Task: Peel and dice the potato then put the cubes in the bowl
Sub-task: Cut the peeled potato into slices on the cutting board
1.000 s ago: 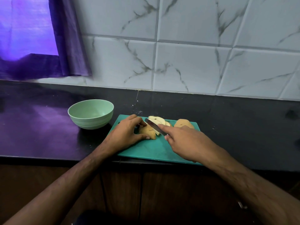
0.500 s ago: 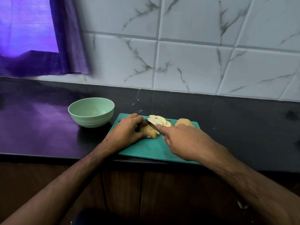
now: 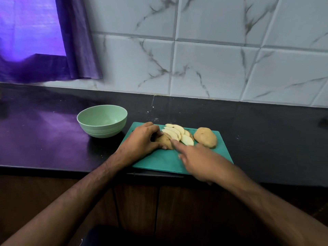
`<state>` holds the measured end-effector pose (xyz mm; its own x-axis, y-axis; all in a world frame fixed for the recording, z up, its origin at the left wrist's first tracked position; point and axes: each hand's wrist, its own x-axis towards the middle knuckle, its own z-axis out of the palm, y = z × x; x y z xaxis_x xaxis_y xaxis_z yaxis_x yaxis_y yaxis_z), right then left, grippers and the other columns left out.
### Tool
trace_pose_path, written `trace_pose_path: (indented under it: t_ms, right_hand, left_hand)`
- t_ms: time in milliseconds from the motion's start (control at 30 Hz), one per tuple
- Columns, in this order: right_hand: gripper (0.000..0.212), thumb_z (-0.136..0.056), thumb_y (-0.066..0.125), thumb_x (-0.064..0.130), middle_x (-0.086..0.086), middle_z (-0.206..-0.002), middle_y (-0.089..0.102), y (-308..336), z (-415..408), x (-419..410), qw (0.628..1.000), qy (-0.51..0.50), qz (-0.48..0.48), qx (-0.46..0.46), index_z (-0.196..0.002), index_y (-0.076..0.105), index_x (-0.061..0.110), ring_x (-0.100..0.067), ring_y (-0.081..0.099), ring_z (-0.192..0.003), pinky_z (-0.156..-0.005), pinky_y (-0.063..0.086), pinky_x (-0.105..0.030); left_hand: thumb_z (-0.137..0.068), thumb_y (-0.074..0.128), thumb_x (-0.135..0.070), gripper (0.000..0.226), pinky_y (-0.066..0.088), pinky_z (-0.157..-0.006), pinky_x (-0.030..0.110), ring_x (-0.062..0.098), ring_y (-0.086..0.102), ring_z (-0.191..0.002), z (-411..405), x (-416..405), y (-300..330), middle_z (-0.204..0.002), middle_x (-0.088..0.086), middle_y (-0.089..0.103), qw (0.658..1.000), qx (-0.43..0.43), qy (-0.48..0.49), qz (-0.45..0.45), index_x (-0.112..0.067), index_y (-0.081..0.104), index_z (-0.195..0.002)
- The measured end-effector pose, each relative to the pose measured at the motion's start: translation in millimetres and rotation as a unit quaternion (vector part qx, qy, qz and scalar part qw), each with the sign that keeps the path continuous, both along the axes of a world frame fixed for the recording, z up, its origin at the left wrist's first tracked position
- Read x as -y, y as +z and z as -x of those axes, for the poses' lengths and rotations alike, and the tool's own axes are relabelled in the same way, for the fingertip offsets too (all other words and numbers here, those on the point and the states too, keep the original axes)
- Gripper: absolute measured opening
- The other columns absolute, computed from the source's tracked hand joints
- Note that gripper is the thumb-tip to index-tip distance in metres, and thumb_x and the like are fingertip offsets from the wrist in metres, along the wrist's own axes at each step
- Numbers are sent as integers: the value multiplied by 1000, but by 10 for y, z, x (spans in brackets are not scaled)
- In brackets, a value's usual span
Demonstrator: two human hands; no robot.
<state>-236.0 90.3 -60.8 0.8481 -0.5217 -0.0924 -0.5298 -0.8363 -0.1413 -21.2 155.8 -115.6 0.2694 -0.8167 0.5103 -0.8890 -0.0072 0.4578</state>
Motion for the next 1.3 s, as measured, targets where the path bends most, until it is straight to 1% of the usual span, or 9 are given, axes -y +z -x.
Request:
trace_pose_path:
  t_ms: [67, 233, 333, 467, 567, 633, 767, 967, 1300]
  right_hand:
    - [55, -110, 28, 39, 4, -84, 46, -80, 324, -139, 1000, -12, 0, 1, -158, 3, 49, -10, 45, -67, -57, 37, -29]
    - [59, -110, 26, 40, 5, -79, 45, -140, 533, -306, 998, -13, 64, 5, -159, -8, 46, -9, 46, -68, -58, 39, -28]
    - [55, -111, 25, 39, 7, -81, 45, 10, 453, -165, 998, 1, 65, -6, -159, 1, 47, -8, 46, -71, -66, 44, -32]
    - [50, -111, 27, 38, 9, -84, 48, 183, 319, 34, 998, -20, 53, 29, -156, 12, 53, -5, 45, -69, -65, 44, -33]
    - [47, -110, 30, 37, 3, -102, 59, 278, 245, 85, 996, -32, 42, 66, -152, 21, 56, -9, 55, -67, -66, 55, -37]
    - [47, -110, 31, 36, 3, -101, 58, 313, 191, 61, 997, -28, 34, 60, -152, 24, 54, -11, 56, -62, -65, 58, -38]
    - [49, -110, 30, 36, 7, -85, 45, 280, 79, -48, 998, -15, 59, 18, -156, 22, 49, -11, 45, -69, -70, 46, -36]
    - [50, -111, 28, 36, 11, -75, 31, 261, 48, -131, 995, -10, 97, -10, -158, 15, 48, -6, 35, -65, -66, 42, -35]
    - [51, -111, 25, 36, 9, -74, 30, 260, 45, -148, 992, 0, 120, -26, -159, 10, 47, -7, 33, -63, -56, 36, -30]
  left_hand:
    - [-66, 92, -44, 43, 52, -73, 34, 11, 59, -81, 5, -5, 5, -88, -8, 60, 1000, 3, 2, 2, -17, 67, -89]
    - [-64, 94, -41, 44, 52, -73, 36, 14, 61, -82, 22, -35, 31, -90, -4, 65, 1000, -8, 6, 5, -16, 64, -84]
    - [-64, 94, -42, 43, 52, -73, 34, 12, 61, -83, 31, -52, 41, -90, -6, 64, 1000, -9, 8, 1, -17, 66, -86]
    - [-70, 92, -38, 39, 50, -76, 28, 9, 60, -84, 30, -78, 40, -91, -7, 62, 1000, -10, 5, -4, -16, 69, -93]
    - [-74, 90, -35, 36, 49, -76, 27, 8, 59, -85, 13, -92, 19, -91, -7, 61, 1000, 1, -2, -3, -15, 69, -96]
    - [-74, 89, -36, 37, 49, -76, 27, 7, 58, -85, 1, -87, 13, -91, -8, 60, 1000, 5, -5, -2, -15, 68, -95]
    - [-76, 86, -44, 38, 52, -77, 34, 8, 58, -85, 3, -77, 11, -92, -13, 56, 1000, 24, 0, -7, -20, 66, -97]
    - [-76, 85, -47, 39, 53, -78, 39, 10, 58, -84, 0, -86, 4, -93, -11, 56, 1000, 25, 1, -9, -21, 64, -97]
    - [-75, 79, -53, 40, 53, -76, 43, 13, 58, -83, -4, -88, 9, -91, -10, 55, 1000, 27, -8, -11, -24, 59, -94]
